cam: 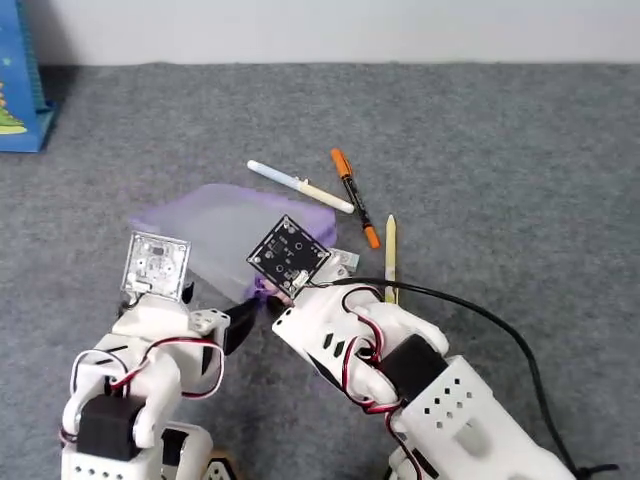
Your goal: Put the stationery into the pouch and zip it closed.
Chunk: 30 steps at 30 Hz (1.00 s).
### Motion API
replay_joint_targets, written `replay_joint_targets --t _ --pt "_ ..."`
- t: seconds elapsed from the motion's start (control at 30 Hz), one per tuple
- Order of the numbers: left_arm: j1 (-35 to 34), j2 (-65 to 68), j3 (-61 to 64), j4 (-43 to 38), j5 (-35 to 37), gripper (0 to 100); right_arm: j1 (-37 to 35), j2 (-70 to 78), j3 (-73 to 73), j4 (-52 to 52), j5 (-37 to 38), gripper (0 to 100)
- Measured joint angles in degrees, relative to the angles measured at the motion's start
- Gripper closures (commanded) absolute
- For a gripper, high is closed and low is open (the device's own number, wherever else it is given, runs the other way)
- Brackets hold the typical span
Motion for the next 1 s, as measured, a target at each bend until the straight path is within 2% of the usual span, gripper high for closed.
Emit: replay_joint_targets --t 0.23,0.37,0.7,1.0 --pt "1.23 -0.09 0.00 -0.09 0.00 69 0.26 -0.09 0.00 -0.35 -0.70 99.1" --pt "1.23 0.00 3.60 -3.60 0.00 69 0.00 -0.70 0.00 -0.35 -0.70 99.1" --pt "-5.27 -0.09 10.37 -11.87 -0.18 70 0.00 -0.70 0.09 -0.09 -0.70 99.1" --pt "-5.36 -0.09 10.55 -12.48 -3.78 89 -1.93 -0.70 0.09 0.79 -0.70 99.1"
